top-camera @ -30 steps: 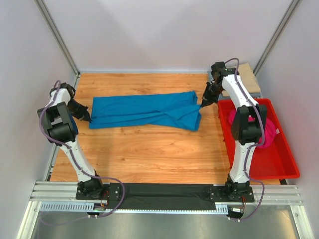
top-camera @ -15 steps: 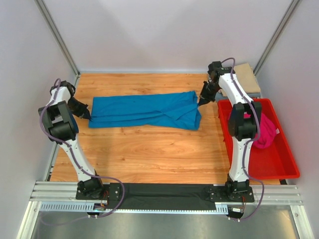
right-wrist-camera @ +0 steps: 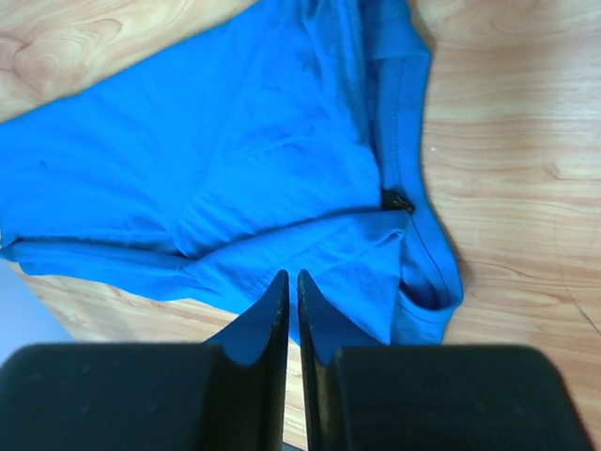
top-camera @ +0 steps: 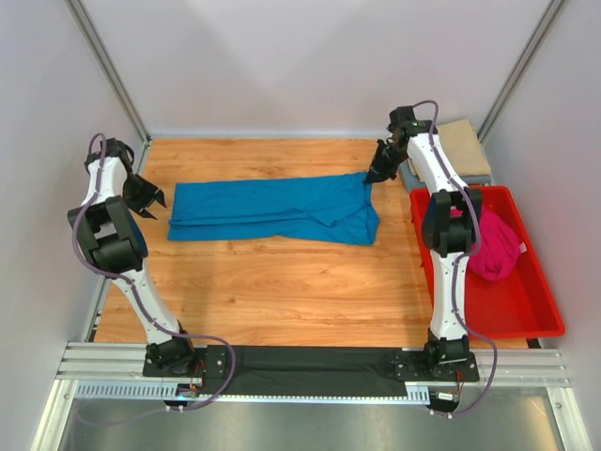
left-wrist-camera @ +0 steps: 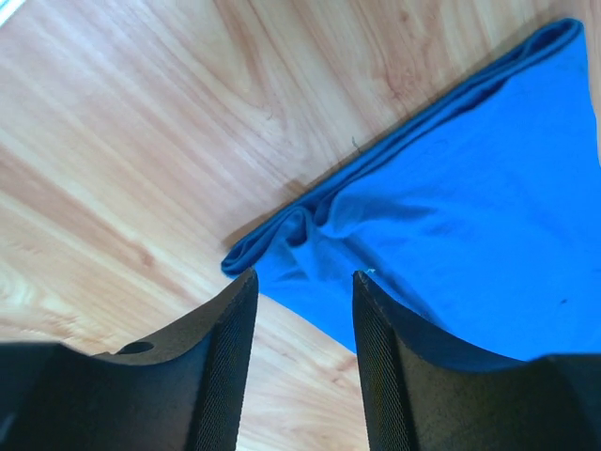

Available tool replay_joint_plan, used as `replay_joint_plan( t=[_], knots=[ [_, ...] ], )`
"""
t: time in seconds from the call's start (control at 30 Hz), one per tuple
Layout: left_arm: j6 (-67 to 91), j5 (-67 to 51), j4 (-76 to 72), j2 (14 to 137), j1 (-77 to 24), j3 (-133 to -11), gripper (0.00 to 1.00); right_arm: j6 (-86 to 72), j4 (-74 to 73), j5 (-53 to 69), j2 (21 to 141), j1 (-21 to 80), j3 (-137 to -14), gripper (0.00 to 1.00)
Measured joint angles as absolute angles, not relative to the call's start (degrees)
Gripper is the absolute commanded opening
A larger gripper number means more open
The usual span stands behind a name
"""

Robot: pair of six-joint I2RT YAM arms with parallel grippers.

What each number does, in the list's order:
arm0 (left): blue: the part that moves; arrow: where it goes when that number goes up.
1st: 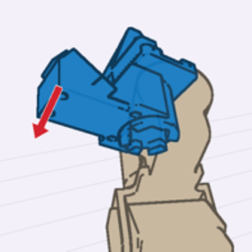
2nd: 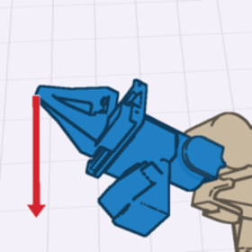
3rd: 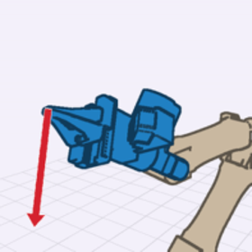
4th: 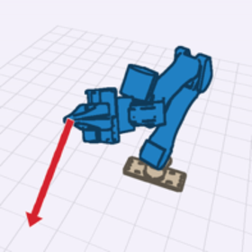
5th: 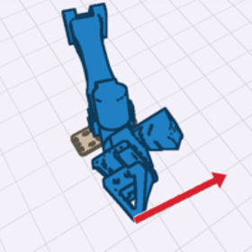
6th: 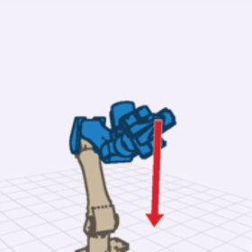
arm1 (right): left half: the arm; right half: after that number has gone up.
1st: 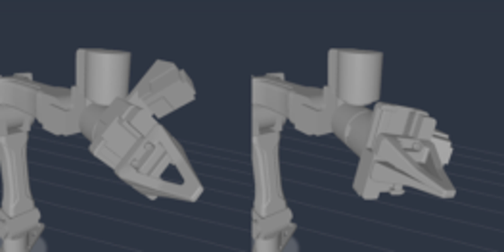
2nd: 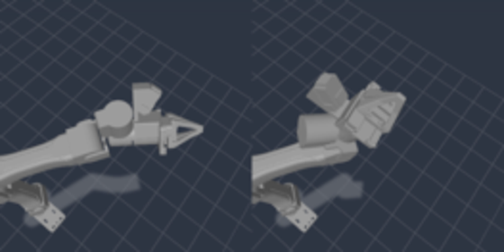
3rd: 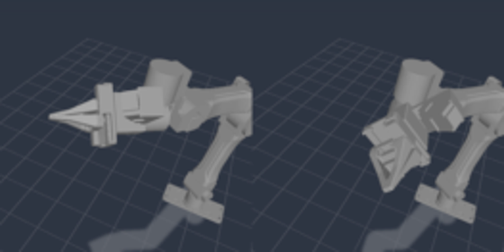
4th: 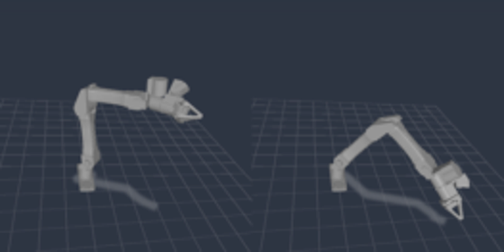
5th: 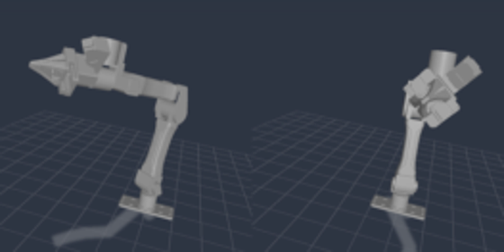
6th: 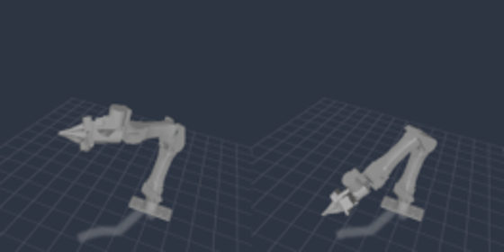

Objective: Fold and stack the t-shirts
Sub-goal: Fold the tshirt

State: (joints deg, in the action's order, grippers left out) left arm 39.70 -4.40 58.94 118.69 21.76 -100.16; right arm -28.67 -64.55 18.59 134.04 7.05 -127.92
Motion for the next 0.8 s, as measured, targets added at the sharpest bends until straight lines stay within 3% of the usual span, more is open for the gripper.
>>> replay_joint_plan(
  t=[0.2,0.37,0.57,0.8],
  knots=[
    [36.4,-3.1,55.5,111.2,21.3,-90.4,0.52,-28.4,-63.3,20.2,133.4,7.0,-123.8,0.35],
    [34.4,-5.8,52.2,109.4,21.1,-80.7,0.52,-24.9,-64.1,20.0,126.4,7.2,-110.3,0.52],
    [33.7,-9.3,49.1,109.4,20.9,-76.8,0.54,-17.0,-57.3,24.6,113.1,7.3,-90.4,0.58],
    [33.7,-10.8,45.5,110.6,20.5,-76.8,0.54,-9.9,-48.4,31.4,110.2,7.4,-84.0,0.59]
  ],
)
